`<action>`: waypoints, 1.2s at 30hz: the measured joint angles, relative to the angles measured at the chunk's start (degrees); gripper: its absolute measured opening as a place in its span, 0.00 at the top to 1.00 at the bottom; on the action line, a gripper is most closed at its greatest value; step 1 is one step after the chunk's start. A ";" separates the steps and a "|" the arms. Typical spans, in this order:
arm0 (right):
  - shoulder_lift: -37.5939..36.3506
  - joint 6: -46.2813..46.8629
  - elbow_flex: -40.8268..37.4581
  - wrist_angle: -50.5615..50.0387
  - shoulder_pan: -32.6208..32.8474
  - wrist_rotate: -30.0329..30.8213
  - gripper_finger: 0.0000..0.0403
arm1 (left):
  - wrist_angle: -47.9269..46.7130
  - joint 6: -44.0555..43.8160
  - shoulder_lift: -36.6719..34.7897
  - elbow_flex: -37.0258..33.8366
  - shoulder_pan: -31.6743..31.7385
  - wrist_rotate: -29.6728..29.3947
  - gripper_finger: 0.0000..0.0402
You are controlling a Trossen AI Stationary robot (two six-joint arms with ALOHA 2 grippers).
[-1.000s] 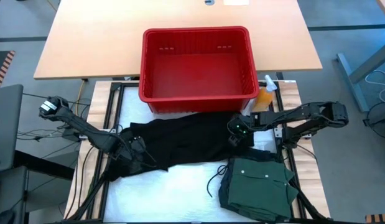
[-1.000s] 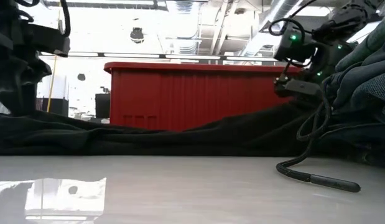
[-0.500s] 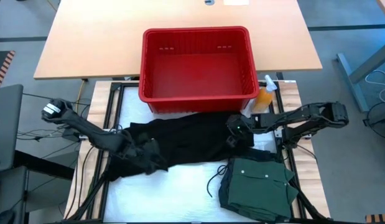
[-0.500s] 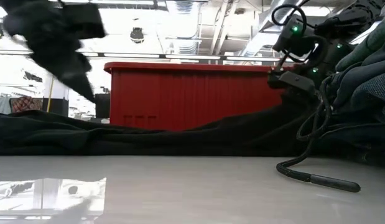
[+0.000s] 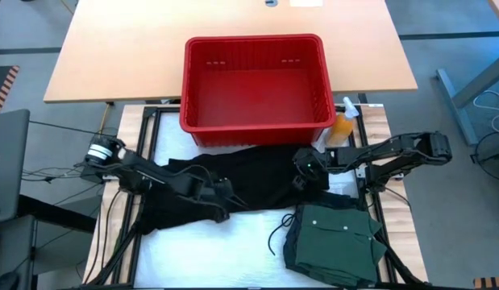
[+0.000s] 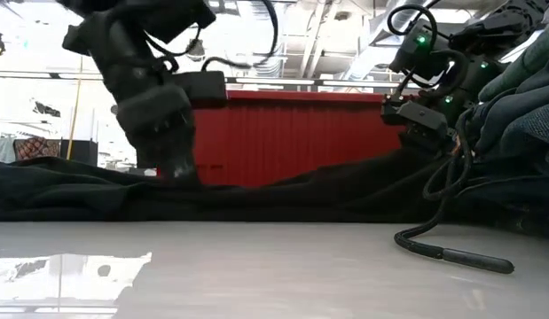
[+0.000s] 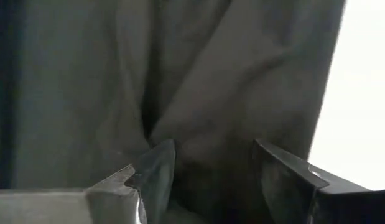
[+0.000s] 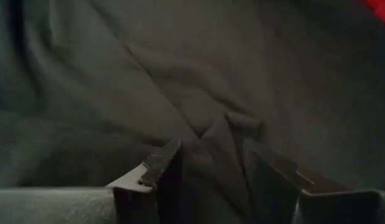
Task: Fold laundry
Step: Fold the black shirt
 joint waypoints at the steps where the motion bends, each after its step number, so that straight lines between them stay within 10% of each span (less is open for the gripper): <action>1: 0.00 0.14 0.00 -0.12 0.18 0.02 0.51 | -2.01 0.02 0.98 1.20 0.00 -1.20 0.49; 12: 0.00 0.22 0.00 -1.03 1.10 -0.04 0.52 | -12.34 11.28 0.95 11.86 -1.28 -11.77 0.53; 31: 0.00 0.24 0.02 -1.09 1.09 -0.04 0.52 | -17.01 -5.53 1.05 4.32 1.04 -5.03 0.56; 36: 0.00 0.24 0.02 -1.08 1.09 -0.04 0.52 | -20.03 -7.25 1.05 4.30 1.05 -6.45 0.75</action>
